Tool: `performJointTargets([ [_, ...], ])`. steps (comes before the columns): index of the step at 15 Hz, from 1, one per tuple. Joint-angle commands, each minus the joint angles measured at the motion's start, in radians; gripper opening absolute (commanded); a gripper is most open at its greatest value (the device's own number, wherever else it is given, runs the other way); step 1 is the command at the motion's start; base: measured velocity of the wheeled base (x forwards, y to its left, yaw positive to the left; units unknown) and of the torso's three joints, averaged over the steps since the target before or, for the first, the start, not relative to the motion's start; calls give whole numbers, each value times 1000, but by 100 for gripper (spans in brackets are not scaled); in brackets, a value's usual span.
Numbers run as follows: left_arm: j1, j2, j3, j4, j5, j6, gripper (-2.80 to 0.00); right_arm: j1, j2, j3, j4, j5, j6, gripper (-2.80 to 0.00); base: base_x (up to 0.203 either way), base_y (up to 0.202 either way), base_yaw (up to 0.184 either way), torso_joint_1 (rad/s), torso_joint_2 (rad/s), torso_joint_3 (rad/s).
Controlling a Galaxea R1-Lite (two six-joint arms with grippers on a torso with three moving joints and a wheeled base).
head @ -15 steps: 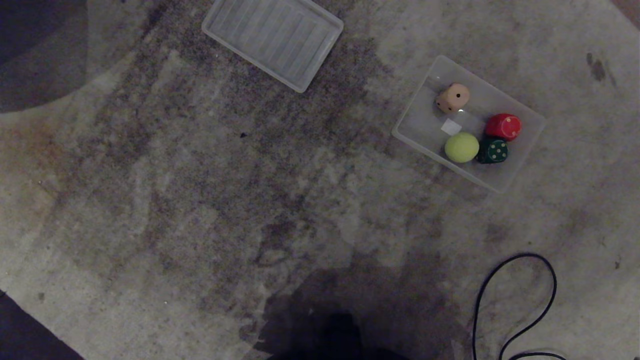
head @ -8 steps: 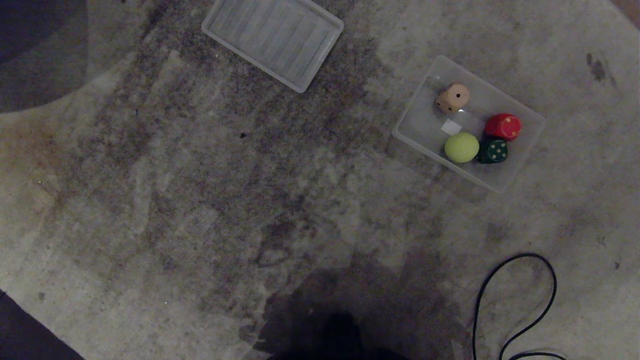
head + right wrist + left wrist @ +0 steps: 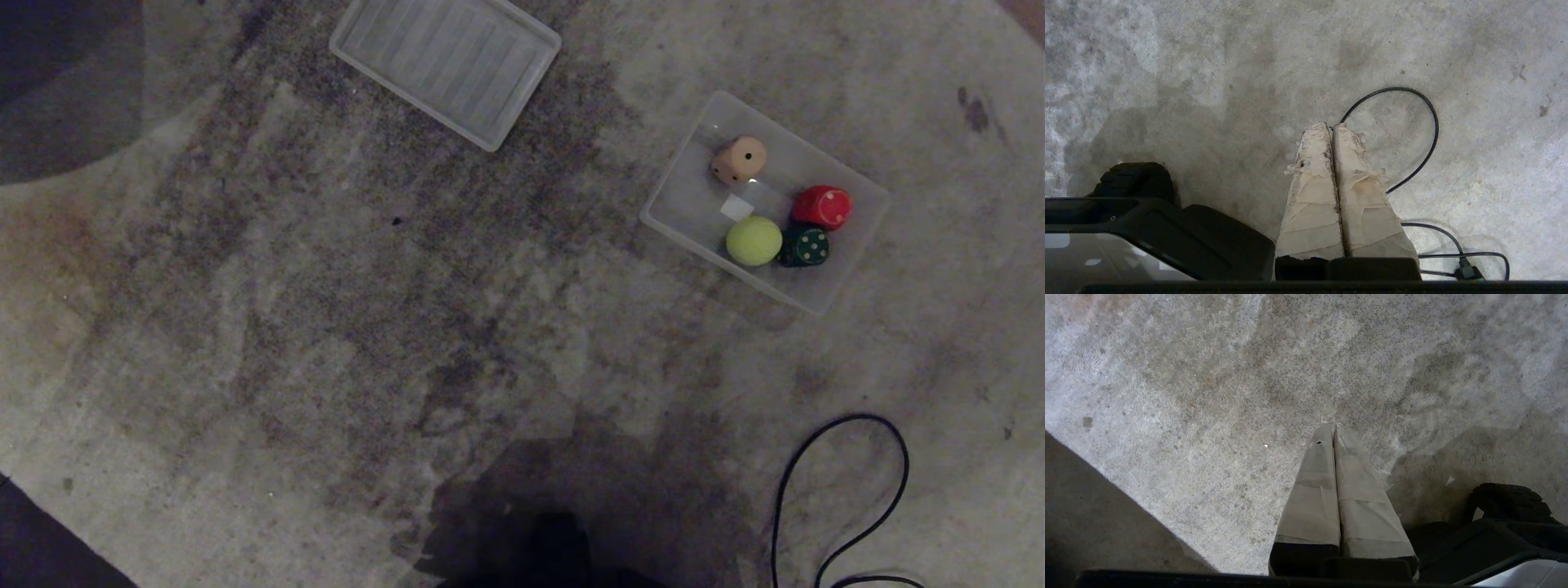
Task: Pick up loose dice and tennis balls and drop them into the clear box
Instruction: Pick up the ball on the table
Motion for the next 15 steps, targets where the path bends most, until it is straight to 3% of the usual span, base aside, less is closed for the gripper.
performJointTargets([
  [1, 0, 2, 2, 0, 6, -11, -280, 0, 2, 8, 0, 0, 0, -280, 0, 0, 0, 0, 0, 0],
  [15, 0, 2, 2, -5, 16, -31, -280, 0, 2, 6, 0, 0, 0, -280, 0, 0, 0, 2, 2, 173],
])
